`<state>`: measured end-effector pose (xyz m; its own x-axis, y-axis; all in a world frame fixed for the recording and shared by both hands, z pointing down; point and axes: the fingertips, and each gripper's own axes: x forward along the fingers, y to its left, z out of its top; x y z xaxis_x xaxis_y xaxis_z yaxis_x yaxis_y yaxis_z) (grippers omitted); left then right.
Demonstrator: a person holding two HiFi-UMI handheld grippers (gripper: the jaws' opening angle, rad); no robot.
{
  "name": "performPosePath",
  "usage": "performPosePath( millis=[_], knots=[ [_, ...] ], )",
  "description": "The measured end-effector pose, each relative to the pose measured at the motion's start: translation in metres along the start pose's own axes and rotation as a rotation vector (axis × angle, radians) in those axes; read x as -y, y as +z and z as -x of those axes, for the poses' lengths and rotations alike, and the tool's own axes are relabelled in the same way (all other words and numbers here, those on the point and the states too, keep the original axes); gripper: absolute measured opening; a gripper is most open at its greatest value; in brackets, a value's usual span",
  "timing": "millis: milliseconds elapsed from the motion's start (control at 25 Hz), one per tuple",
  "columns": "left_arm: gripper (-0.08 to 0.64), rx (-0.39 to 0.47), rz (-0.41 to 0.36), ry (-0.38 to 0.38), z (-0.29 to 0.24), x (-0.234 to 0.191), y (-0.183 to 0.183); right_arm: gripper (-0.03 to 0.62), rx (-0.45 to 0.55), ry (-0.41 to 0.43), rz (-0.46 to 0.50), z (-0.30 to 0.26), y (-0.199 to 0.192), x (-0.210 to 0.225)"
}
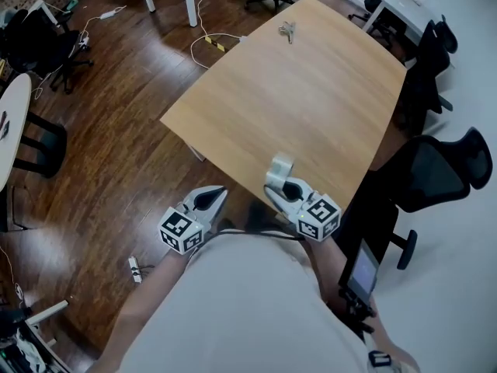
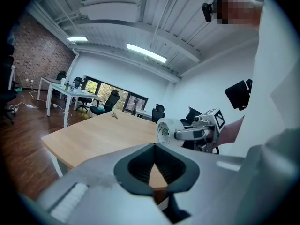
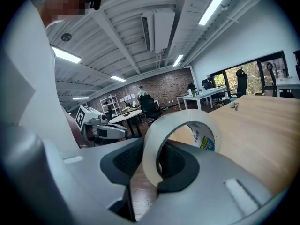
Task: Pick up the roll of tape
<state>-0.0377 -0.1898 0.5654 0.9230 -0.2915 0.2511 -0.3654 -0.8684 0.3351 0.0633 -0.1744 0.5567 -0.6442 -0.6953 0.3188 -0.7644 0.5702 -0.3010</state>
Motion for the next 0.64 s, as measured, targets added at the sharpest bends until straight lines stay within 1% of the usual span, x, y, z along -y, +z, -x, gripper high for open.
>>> performPosePath(
  millis=[320,640],
  knots=[
    [0.005,-0.003,-0.008,-0.029,-0.007,0.012,-0.004,0.101,0.031,-0.014,-0.003,0.012,0.002,-0.006],
    [0.005,-0.006,-0.019,-0.047,-0.009,0.016,0.001,0.101,0.050,-0.025,-0.003,0.017,0.008,-0.008]
  ],
)
